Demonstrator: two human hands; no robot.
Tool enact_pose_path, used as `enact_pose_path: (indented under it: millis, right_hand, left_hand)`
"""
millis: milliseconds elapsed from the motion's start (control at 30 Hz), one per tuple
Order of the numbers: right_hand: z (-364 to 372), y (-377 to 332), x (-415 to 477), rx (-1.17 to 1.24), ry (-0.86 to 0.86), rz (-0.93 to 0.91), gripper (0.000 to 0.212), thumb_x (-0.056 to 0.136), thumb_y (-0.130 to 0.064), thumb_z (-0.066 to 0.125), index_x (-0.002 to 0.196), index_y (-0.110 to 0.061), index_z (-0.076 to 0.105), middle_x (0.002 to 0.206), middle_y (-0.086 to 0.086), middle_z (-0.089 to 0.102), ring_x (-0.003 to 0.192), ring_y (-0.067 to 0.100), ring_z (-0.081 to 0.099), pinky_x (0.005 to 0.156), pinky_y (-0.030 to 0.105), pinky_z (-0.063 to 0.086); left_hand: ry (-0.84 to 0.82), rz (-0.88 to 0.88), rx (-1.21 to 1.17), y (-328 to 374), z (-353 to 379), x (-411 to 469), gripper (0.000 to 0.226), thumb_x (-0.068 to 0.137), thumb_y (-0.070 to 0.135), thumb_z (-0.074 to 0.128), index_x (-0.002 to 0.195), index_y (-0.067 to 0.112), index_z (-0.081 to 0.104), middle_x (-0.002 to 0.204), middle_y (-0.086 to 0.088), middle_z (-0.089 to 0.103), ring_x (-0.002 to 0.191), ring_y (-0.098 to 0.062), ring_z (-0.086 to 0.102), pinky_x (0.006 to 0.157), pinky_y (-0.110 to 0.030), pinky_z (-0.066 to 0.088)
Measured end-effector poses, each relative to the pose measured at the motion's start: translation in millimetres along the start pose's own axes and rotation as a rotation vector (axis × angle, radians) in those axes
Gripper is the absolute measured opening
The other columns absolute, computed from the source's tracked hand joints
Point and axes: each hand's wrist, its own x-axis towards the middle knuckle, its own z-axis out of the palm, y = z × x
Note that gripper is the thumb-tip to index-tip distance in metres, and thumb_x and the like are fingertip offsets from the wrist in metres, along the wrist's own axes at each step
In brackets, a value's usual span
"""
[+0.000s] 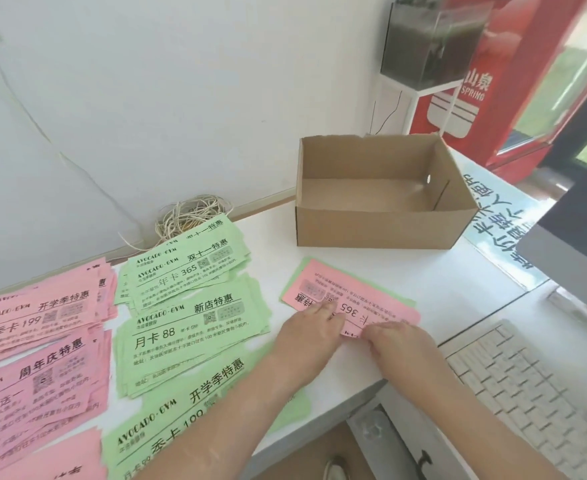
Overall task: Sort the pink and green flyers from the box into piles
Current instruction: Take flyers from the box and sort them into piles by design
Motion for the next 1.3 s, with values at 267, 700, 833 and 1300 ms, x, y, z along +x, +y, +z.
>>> enact_pose_path:
  millis: [267,700,833,1300]
  right_hand:
    - [-26.0,34.7,-9.7,0.492,-0.020,0.189,0.041,0.087,-0.044,0.064,0.127,-0.037,0.056,0.124,-0.015,0.058,0.116,0.011,0.051,0.092,0.027,0.040]
    - [-17.8,66.0,-6.6,1.103,0.096,0.555,0.031,0.085,-0.013,0.068,0.112,-0.026,0.065,0.110,-0.008,0.065,0.106,0.009,0.060,0.095,0.033,0.047]
    - [-17.4,62.6,-6.7,1.040,0.145,0.599,0.039,0.077,-0.004,0.072,0.108,-0.026,0.068,0.105,-0.007,0.066,0.103,0.007,0.060,0.087,0.030,0.047]
    - [-9.9,33.9,-25.2,0.137,-0.209,-0.002,0.066,0.081,-0.035,0.060,0.141,-0.029,0.033,0.154,0.000,0.019,0.143,0.020,0.016,0.105,0.037,0.039]
  left_hand:
    - [0.143,-0.077,-0.011,-1.9,-9.6,3.7,0.010,0.077,0.013,0.066,0.083,0.021,0.067,0.077,0.001,0.069,0.066,-0.023,0.065,0.051,-0.028,0.043]
    - [0.129,-0.229,-0.371,-0.6,-23.2,5.2,0.014,0.078,0.025,0.072,0.072,0.019,0.062,0.074,0.010,0.060,0.078,-0.017,0.057,0.071,-0.033,0.043]
    - [0.023,-0.274,-0.540,-8.9,-34.8,9.2,0.011,0.076,0.019,0.074,0.070,0.019,0.064,0.077,0.008,0.065,0.078,-0.013,0.059,0.076,-0.030,0.045]
    - [0.129,-0.445,-0.637,-6.0,-38.6,5.0,0.014,0.087,0.019,0.055,0.100,0.020,0.063,0.087,0.001,0.070,0.082,-0.020,0.065,0.080,-0.037,0.050]
